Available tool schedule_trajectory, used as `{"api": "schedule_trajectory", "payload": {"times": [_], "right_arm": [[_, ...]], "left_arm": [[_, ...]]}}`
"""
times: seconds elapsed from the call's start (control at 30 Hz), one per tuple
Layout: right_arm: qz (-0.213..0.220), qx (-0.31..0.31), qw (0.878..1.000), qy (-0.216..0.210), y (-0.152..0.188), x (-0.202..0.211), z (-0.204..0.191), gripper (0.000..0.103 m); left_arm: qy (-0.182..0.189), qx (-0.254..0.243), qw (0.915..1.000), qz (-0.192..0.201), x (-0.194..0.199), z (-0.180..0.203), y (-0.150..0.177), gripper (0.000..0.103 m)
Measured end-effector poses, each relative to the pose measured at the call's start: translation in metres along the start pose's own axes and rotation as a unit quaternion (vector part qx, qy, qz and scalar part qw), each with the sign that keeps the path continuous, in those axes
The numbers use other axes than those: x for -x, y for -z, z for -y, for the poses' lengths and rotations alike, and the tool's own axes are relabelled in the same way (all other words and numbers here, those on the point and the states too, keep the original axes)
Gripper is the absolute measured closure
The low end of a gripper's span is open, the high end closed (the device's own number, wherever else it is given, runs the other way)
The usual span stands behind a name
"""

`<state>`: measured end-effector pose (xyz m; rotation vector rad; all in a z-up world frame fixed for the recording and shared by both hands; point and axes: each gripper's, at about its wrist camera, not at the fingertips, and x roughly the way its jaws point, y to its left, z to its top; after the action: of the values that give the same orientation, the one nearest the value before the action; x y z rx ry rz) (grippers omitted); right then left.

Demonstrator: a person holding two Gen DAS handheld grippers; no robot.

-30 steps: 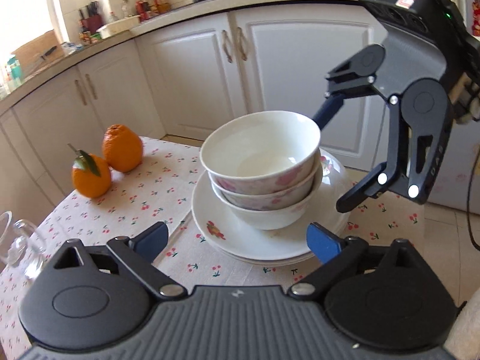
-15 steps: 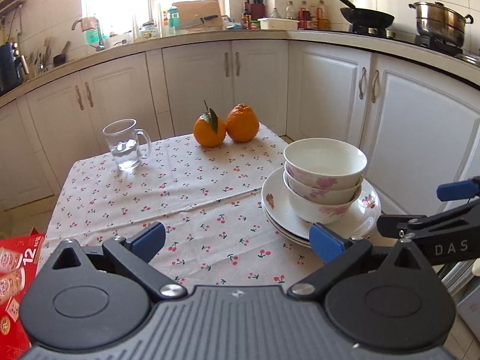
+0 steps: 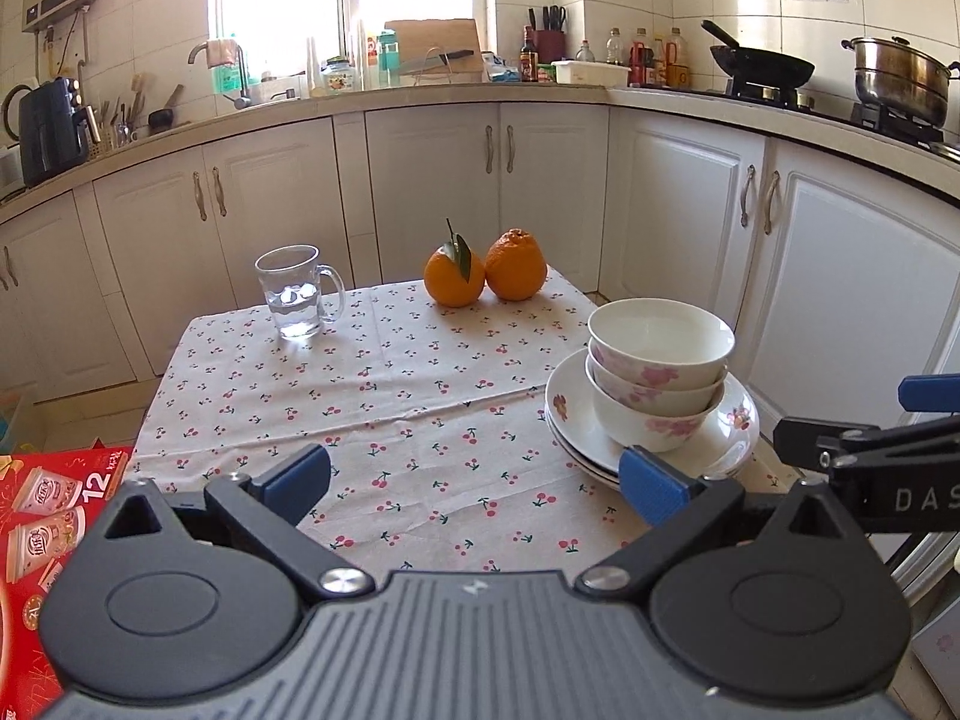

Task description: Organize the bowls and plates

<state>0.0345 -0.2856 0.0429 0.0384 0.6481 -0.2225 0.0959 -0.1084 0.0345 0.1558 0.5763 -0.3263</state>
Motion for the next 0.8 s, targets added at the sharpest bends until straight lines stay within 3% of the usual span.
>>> {"api": "schedule_trajectory", "payload": {"times": [0.8], "right_arm": [[0.018,0.007,1.0,0.013,0.0003,0.0097,-0.0073,0.0]], "left_arm": [[-0.009,0.011,0.9999,0.002,0.0053,-0.0023,0.0005,0.001]]}}
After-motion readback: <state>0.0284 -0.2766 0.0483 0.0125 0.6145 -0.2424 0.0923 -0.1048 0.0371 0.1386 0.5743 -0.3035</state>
